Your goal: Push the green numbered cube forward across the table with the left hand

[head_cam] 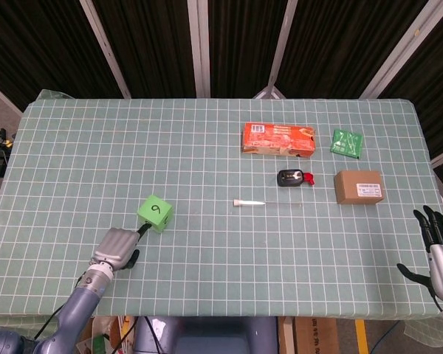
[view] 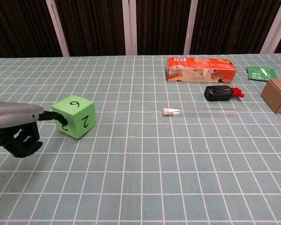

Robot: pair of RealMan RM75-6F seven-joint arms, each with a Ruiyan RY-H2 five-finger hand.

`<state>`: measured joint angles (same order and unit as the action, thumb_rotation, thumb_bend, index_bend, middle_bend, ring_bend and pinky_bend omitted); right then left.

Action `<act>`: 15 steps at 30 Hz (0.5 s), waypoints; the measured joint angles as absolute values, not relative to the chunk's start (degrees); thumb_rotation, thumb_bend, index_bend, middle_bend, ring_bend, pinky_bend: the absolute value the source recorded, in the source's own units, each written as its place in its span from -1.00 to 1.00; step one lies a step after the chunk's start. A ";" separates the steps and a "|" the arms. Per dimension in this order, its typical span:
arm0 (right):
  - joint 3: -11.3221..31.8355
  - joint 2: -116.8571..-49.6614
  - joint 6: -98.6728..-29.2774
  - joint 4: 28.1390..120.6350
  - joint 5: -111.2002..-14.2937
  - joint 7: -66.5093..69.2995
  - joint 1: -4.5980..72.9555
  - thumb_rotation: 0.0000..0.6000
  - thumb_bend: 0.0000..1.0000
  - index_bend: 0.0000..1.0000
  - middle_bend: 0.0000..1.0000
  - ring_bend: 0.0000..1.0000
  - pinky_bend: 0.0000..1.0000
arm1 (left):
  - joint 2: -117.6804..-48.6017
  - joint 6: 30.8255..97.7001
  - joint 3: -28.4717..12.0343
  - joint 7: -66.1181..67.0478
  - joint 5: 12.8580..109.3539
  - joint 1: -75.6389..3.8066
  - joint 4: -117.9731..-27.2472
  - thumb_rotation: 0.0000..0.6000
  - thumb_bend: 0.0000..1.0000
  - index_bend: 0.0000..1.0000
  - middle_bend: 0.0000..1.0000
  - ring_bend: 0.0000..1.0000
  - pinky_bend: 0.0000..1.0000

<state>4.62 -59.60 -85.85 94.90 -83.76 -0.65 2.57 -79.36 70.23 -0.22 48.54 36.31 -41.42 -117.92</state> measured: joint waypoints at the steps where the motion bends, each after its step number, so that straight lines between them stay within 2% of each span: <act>1: 4.62 -59.57 -85.86 94.91 -83.76 -0.62 2.55 1.00 -0.91 -0.88 -1.00 -1.00 -1.00 | -79.74 70.56 -0.46 48.81 36.00 -41.70 -118.06 1.00 0.42 -0.76 0.61 0.45 0.67; 15: 4.75 -59.28 -85.78 94.90 -83.54 0.01 2.49 1.00 -0.91 -0.88 -1.00 -1.00 -1.00 | -82.30 73.74 -3.95 51.00 31.76 -44.23 -118.21 1.00 0.42 -0.76 0.61 0.45 0.67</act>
<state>4.75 -59.28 -85.78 94.90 -83.54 0.01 2.49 -82.30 73.74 -3.95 51.00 31.76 -44.23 -118.21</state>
